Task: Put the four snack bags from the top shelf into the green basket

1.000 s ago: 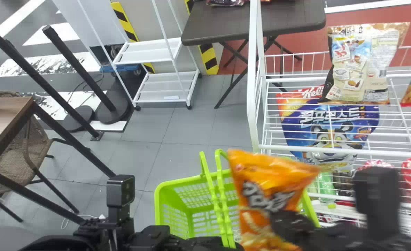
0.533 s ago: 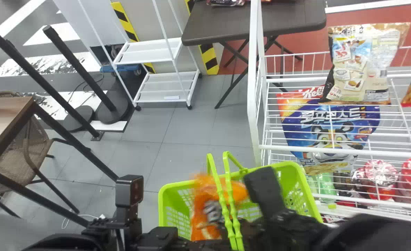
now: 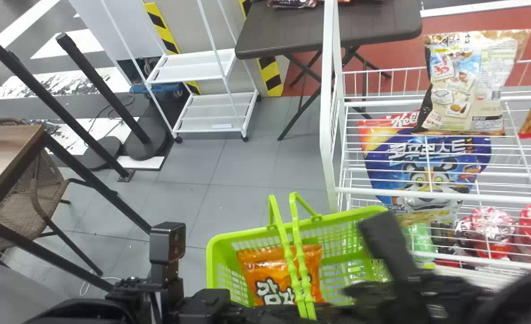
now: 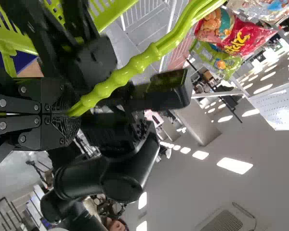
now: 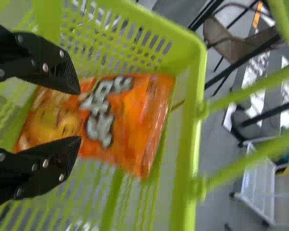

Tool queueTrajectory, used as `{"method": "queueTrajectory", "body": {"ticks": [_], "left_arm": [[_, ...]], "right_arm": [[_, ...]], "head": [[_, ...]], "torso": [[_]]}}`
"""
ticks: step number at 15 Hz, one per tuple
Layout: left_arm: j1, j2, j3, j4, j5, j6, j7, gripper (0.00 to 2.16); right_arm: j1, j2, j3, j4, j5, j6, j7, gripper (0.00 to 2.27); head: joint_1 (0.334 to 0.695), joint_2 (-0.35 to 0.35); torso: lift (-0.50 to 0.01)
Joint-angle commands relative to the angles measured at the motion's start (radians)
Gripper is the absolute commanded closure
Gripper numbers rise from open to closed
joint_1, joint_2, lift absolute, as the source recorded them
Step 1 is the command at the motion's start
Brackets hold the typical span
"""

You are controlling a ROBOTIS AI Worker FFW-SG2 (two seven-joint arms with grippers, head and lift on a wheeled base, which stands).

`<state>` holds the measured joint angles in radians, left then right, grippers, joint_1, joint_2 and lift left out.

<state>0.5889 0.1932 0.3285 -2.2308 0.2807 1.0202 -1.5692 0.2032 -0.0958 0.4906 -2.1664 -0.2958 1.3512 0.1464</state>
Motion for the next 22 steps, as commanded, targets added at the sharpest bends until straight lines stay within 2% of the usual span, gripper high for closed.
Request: {"method": "queueTrajectory", "body": {"ticks": [1, 4, 5, 6, 10, 13, 16, 17, 18, 19, 20, 22], "left_arm": [[-0.006, 0.0, -0.003, 0.002, 0.0, 0.007, -0.011, 2.15], [-0.008, -0.001, -0.008, 0.002, 0.0, 0.01, -0.011, 2.15], [-0.008, -0.001, -0.008, 0.003, 0.0, 0.01, -0.011, 2.15], [-0.008, -0.001, -0.008, 0.002, 0.0, 0.01, -0.011, 2.15], [-0.004, -0.001, 0.001, 0.011, 0.0, 0.01, -0.011, 2.15], [-0.001, -0.001, 0.007, 0.016, 0.0, 0.007, -0.011, 2.15], [0.0, -0.001, 0.009, 0.019, 0.0, 0.007, -0.011, 2.15], [0.002, -0.001, 0.009, 0.02, 0.0, 0.004, -0.011, 2.15], [0.002, -0.001, 0.009, 0.02, 0.0, 0.004, -0.011, 2.15], [0.003, -0.001, 0.011, 0.025, 0.0, 0.004, -0.011, 2.15], [0.003, -0.001, 0.011, 0.026, 0.0, 0.004, -0.011, 2.15], [0.003, -0.003, 0.009, 0.025, 0.0, 0.004, -0.011, 2.15]], "right_arm": [[0.061, -0.025, -0.188, -0.121, -0.008, 0.01, 0.025, 0.06], [0.021, -0.022, -0.365, -0.131, 0.0, -0.14, 0.021, 0.07], [-0.01, -0.022, -0.385, -0.098, 0.014, -0.201, 0.012, 0.07], [-0.048, -0.022, -0.4, -0.038, 0.021, -0.3, 0.007, 0.07], [-0.242, -0.021, -0.399, 0.269, 0.032, -0.585, 0.002, 0.08], [-0.39, -0.018, -0.374, 0.505, 0.083, -0.695, -0.033, 0.08], [-0.511, -0.016, -0.337, 0.732, 0.093, -0.772, -0.036, 0.11], [-0.535, -0.016, -0.326, 0.783, 0.099, -0.784, -0.027, 0.3], [-0.535, -0.018, -0.32, 0.792, 0.099, -0.79, -0.01, 0.7], [-0.511, -0.018, -0.322, 0.789, 0.09, -0.836, -0.001, 1.57], [-0.481, -0.015, -0.33, 0.769, 0.078, -0.861, -0.022, 2.25], [-0.442, -0.015, -0.342, 0.734, 0.076, -0.907, -0.021, 2.25]], "head": [[0.695, 0.35], [0.695, 0.334], [0.695, 0.212], [0.695, 0.159], [0.695, 0.035], [0.695, 0.013], [0.695, -0.009], [0.695, -0.011], [0.695, -0.011], [0.695, -0.009], [0.695, -0.001], [0.695, 0.001]], "torso": [[-0.006], [-0.006], [-0.006], [-0.006], [-0.006], [-0.006], [-0.006], [-0.006], [-0.006], [-0.006], [-0.006], [-0.006]]}}
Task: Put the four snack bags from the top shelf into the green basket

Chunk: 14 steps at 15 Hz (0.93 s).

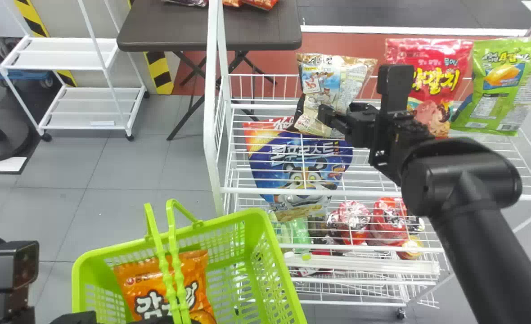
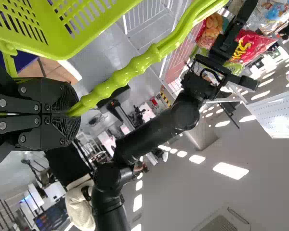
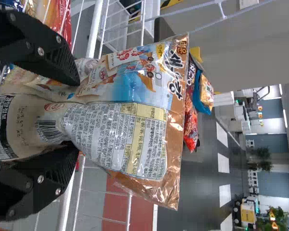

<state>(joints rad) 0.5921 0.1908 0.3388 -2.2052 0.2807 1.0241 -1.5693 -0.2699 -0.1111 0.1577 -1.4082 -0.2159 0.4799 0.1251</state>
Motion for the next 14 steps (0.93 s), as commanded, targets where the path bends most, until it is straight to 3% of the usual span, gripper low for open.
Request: {"method": "queueTrajectory", "body": {"ticks": [1, 5, 9, 14], "left_arm": [[0.0, -0.001, -0.003, -0.002, 0.0, 0.0, -0.011, 2.15], [0.0, -0.001, -0.004, -0.004, -0.002, 0.0, -0.011, 2.15], [-0.008, -0.002, -0.012, -0.007, -0.006, 0.003, -0.011, 2.15], [-0.028, -0.004, -0.007, -0.001, -0.011, 0.006, -0.011, 2.15]], "right_arm": [[0.057, -0.001, -0.018, -0.055, -0.006, -0.048, 0.002, 2.25], [0.201, -0.007, -0.083, -0.281, -0.062, -0.03, 0.018, 2.25], [0.425, -0.009, -0.113, -0.652, -0.168, 0.154, 0.019, 2.25], [0.594, -0.007, -0.083, -0.913, -0.263, 0.501, 0.045, 2.25]], "head": [[0.695, 0.0], [0.695, -0.012], [0.695, -0.018], [0.695, 0.056]], "torso": [[-0.006], [-0.006], [-0.006], [-0.006]]}}
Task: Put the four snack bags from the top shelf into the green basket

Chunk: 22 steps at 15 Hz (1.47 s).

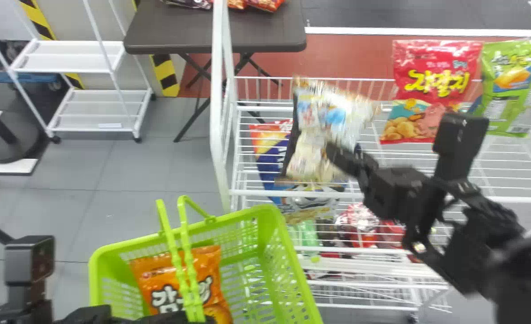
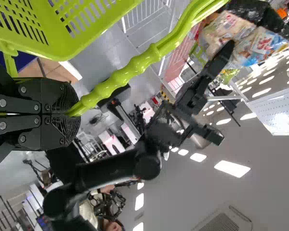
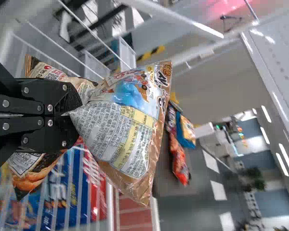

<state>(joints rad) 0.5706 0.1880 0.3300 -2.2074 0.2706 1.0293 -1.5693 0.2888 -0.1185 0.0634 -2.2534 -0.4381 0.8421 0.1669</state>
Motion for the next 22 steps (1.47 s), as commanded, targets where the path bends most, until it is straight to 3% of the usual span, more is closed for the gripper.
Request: {"method": "queueTrajectory", "body": {"ticks": [1, 6, 9, 10, 11, 12, 17, 19, 22], "left_arm": [[-0.009, -0.002, 0.003, 0.002, -0.002, 0.004, -0.011, 2.15], [-0.023, -0.009, -0.008, 0.003, -0.013, 0.013, -0.011, 2.15], [-0.029, -0.012, -0.014, 0.003, -0.013, 0.019, -0.011, 2.15], [-0.029, -0.012, -0.017, 0.002, -0.013, 0.019, -0.011, 2.15], [-0.029, -0.013, -0.019, 0.002, -0.014, 0.019, -0.011, 2.15], [-0.029, -0.015, -0.019, 0.002, -0.016, 0.019, -0.011, 2.15], [-0.028, -0.018, -0.026, 0.002, -0.019, 0.025, -0.011, 2.15], [-0.02, -0.018, -0.015, 0.003, -0.017, 0.025, -0.011, 2.15], [-0.017, -0.018, -0.012, 0.003, -0.016, 0.025, -0.011, 2.15]], "right_arm": [[0.059, -0.001, 0.024, -0.097, -0.057, 0.203, 0.008, 2.25], [0.093, -0.003, 0.076, -0.18, -0.131, 0.516, 0.043, 2.25], [0.058, -0.003, 0.159, -0.114, -0.08, 0.562, 0.043, 2.16], [0.044, -0.004, 0.184, -0.091, -0.047, 0.559, 0.043, 1.82], [0.038, -0.004, 0.203, -0.074, -0.013, 0.547, 0.043, 0.75], [0.038, -0.004, 0.205, -0.072, -0.004, 0.535, 0.043, 0.0], [0.004, -0.004, 0.164, -0.083, -0.024, 0.492, 0.079, 0.04], [-0.007, -0.004, 0.022, -0.107, -0.111, 0.492, 0.089, 0.05], [-0.069, 0.0, -0.171, -0.08, -0.079, 0.354, 0.086, 0.07]], "head": [[0.695, 0.079], [0.695, 0.269], [0.695, 0.335], [0.695, 0.35], [0.695, 0.35], [0.695, 0.35], [0.695, 0.35], [0.695, 0.35], [0.695, 0.251]], "torso": [[-0.006], [-0.006], [-0.006], [-0.006], [-0.006], [-0.006], [-0.006], [-0.006], [-0.006]]}}
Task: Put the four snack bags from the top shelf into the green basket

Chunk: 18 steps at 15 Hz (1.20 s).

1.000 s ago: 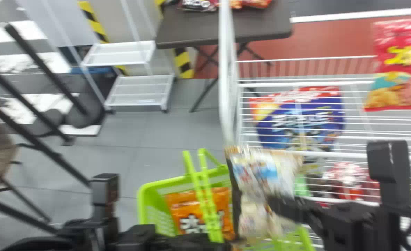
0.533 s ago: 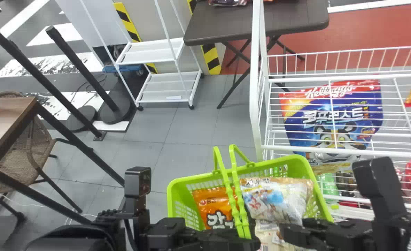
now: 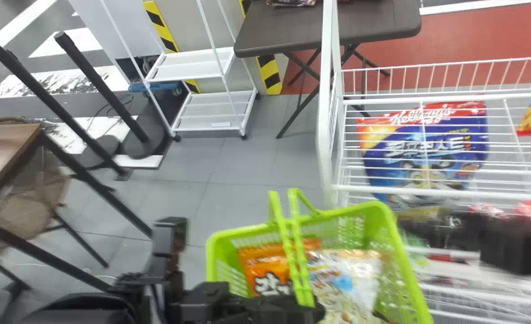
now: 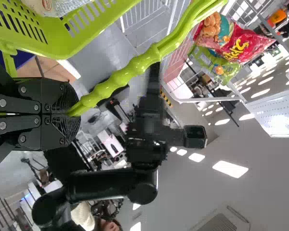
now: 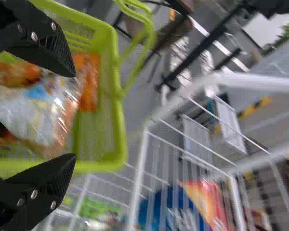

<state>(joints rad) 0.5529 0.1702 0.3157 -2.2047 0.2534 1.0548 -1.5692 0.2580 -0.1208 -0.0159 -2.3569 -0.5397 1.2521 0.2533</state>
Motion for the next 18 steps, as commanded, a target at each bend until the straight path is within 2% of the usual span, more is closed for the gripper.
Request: {"method": "queueTrajectory", "body": {"ticks": [1, 4, 5, 6, 8, 10, 12, 15, 16, 17, 18], "left_arm": [[0.002, 0.0, 0.002, 0.0, 0.001, 0.0, -0.011, 2.15], [0.001, 0.0, 0.0, 0.0, 0.001, 0.0, -0.011, 2.15], [0.004, 0.0, 0.002, 0.002, 0.001, 0.0, -0.011, 2.15], [0.01, 0.0, 0.013, 0.0, 0.004, 0.0, -0.011, 2.15], [0.021, 0.002, 0.028, 0.002, 0.015, -0.006, -0.011, 2.15], [0.022, 0.003, 0.029, 0.003, 0.017, -0.009, -0.011, 2.15], [0.024, 0.003, 0.028, 0.003, 0.018, -0.012, -0.011, 2.15], [0.03, 0.006, 0.028, 0.008, 0.02, -0.018, -0.011, 2.15], [0.032, 0.009, 0.028, 0.008, 0.023, -0.018, -0.011, 2.15], [0.035, 0.011, 0.031, 0.01, 0.027, -0.022, -0.011, 2.15], [0.038, 0.011, 0.039, 0.01, 0.029, -0.022, -0.011, 2.15]], "right_arm": [[-0.088, -0.005, -0.141, 0.074, 0.05, -0.09, 0.001, 0.07], [-0.217, -0.043, -0.188, 0.274, 0.159, -0.286, 0.001, 0.07], [-0.255, -0.057, -0.194, 0.335, 0.181, -0.311, 0.001, 0.07], [-0.299, -0.063, -0.194, 0.401, 0.228, -0.326, 0.0, 0.07], [-0.368, -0.063, -0.194, 0.527, 0.314, -0.384, 0.0, 0.06], [-0.433, -0.069, -0.187, 0.68, 0.328, -0.504, 0.001, 0.06], [-0.485, -0.068, -0.145, 0.808, 0.369, -0.605, 0.001, 0.06], [-0.552, -0.065, -0.082, 0.958, 0.374, -0.694, 0.001, 0.06], [-0.571, -0.065, -0.067, 0.981, 0.379, -0.691, 0.006, 0.17], [-0.572, -0.063, -0.062, 0.981, 0.382, -0.682, 0.021, 0.46], [-0.552, -0.063, -0.067, 0.978, 0.376, -0.694, 0.03, 1.1]], "head": [[0.695, 0.132], [0.695, -0.026], [0.695, -0.109], [0.695, -0.142], [0.695, -0.184], [0.695, -0.225], [0.695, -0.238], [0.695, -0.227], [0.695, -0.217], [0.695, -0.207], [0.695, -0.198]], "torso": [[-0.006], [-0.006], [-0.006], [-0.006], [-0.006], [-0.006], [-0.006], [-0.006], [-0.006], [-0.006], [-0.006]]}}
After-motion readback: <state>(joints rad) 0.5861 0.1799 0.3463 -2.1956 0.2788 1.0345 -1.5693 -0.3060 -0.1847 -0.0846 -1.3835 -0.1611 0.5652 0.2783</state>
